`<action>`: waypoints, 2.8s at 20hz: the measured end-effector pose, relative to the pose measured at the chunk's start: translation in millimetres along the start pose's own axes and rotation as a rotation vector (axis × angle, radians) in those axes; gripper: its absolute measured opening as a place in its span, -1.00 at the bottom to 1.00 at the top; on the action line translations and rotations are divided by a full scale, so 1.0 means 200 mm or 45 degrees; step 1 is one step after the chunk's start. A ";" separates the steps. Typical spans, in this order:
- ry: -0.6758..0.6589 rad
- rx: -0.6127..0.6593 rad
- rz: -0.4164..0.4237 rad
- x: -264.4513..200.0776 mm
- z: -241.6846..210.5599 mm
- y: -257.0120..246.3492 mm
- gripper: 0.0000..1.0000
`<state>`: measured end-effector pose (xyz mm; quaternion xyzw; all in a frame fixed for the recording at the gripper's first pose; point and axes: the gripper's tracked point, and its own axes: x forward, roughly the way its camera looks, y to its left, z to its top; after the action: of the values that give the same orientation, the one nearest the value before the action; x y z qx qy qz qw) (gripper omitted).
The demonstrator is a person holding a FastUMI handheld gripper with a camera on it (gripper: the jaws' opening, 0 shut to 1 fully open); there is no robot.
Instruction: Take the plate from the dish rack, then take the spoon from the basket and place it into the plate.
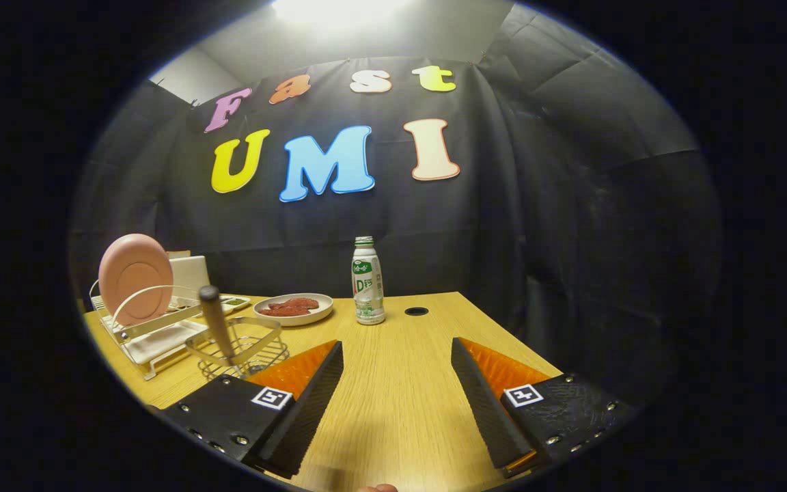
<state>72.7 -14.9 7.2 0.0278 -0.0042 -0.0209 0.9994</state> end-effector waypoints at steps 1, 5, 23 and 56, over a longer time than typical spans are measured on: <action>-0.019 0.012 -0.013 0.04 0.04 -0.01 0.94; -0.054 -0.020 -0.107 0.04 0.19 -0.10 0.94; -0.030 -0.141 -0.099 -0.71 0.93 0.62 0.93; 0.872 0.156 0.078 0.02 0.20 2.18 0.62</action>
<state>93.8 417.6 70.7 0.0931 0.3292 0.0201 0.9394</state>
